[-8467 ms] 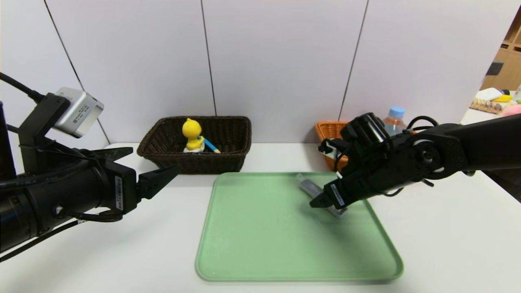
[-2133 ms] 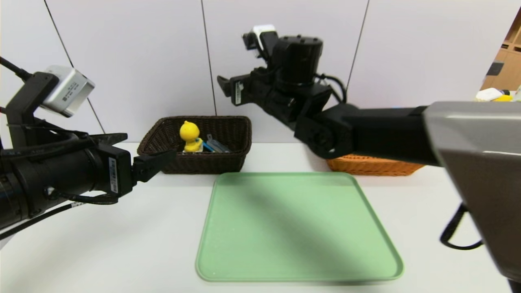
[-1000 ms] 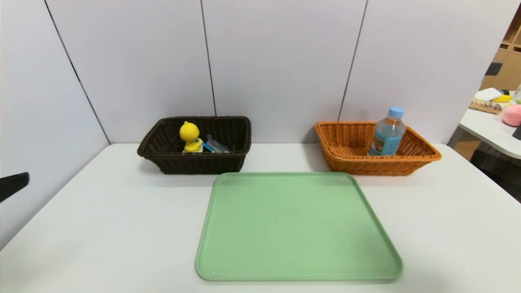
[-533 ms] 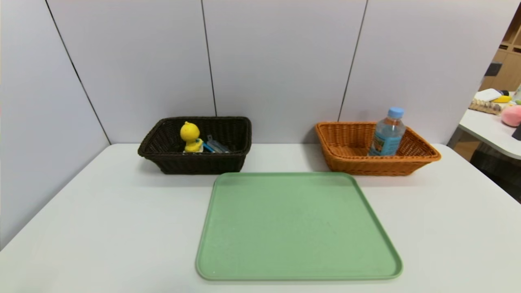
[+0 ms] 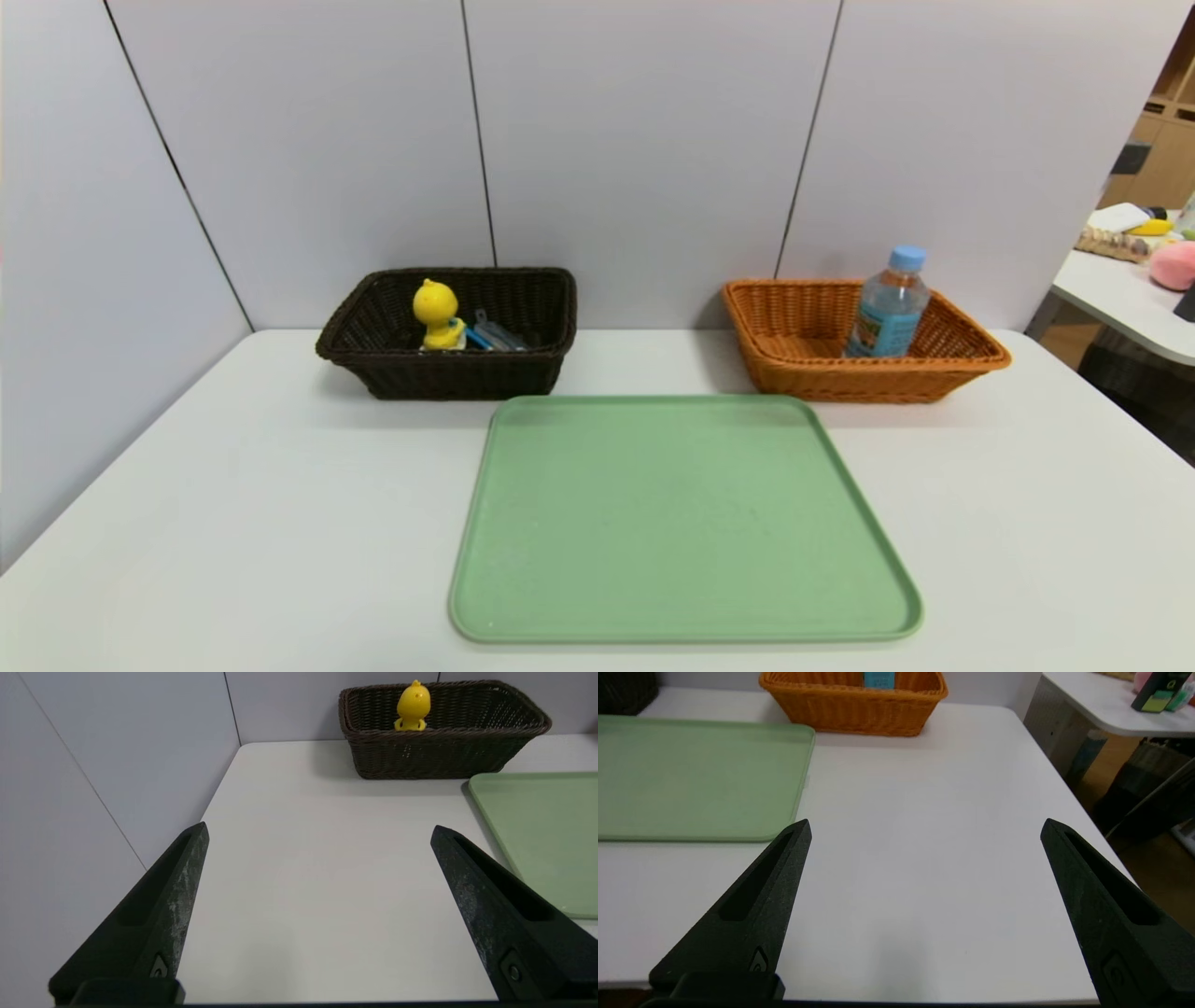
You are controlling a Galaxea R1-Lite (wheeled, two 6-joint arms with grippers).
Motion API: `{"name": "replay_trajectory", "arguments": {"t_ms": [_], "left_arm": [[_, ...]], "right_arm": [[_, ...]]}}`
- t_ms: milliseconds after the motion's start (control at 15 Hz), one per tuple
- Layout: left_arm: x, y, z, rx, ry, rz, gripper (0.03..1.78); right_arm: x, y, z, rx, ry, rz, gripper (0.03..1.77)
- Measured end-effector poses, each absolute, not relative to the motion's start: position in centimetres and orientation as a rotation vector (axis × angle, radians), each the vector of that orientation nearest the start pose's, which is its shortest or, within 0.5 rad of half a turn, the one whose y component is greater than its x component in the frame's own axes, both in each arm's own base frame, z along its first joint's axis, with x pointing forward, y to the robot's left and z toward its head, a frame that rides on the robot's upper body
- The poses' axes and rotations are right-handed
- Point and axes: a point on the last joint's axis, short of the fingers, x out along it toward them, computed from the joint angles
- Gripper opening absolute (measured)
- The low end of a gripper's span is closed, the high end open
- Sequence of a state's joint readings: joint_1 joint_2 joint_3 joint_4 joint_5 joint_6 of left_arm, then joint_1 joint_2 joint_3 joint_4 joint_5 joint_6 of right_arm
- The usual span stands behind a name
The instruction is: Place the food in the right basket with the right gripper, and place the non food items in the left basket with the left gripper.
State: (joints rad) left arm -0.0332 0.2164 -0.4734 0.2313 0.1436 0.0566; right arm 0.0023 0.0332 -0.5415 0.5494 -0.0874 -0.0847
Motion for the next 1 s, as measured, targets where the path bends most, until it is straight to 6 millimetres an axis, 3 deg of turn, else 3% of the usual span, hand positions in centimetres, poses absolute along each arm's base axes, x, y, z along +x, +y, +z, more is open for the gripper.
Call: {"name": "replay_trajectory", "arguments": {"t_ms": [267,667,1000], "left_arm": [[-4.4,0.1,13.5,0.104,-0.021,0.022,1.69],[-2.6,0.0,9.3,0.135,-0.12,-0.008,1.69],[-2.3,-0.1,7.5,0.112,0.005,-0.053,1.69]], "right_arm": [[-6.3,-0.2,14.1,-0.093,-0.06,-0.08,1.69],[-2.9,-0.2,10.4,-0.153,-0.2,-0.084,1.69],[-2.3,0.1,7.6,-0.123,-0.001,0.04,1.69]]}}
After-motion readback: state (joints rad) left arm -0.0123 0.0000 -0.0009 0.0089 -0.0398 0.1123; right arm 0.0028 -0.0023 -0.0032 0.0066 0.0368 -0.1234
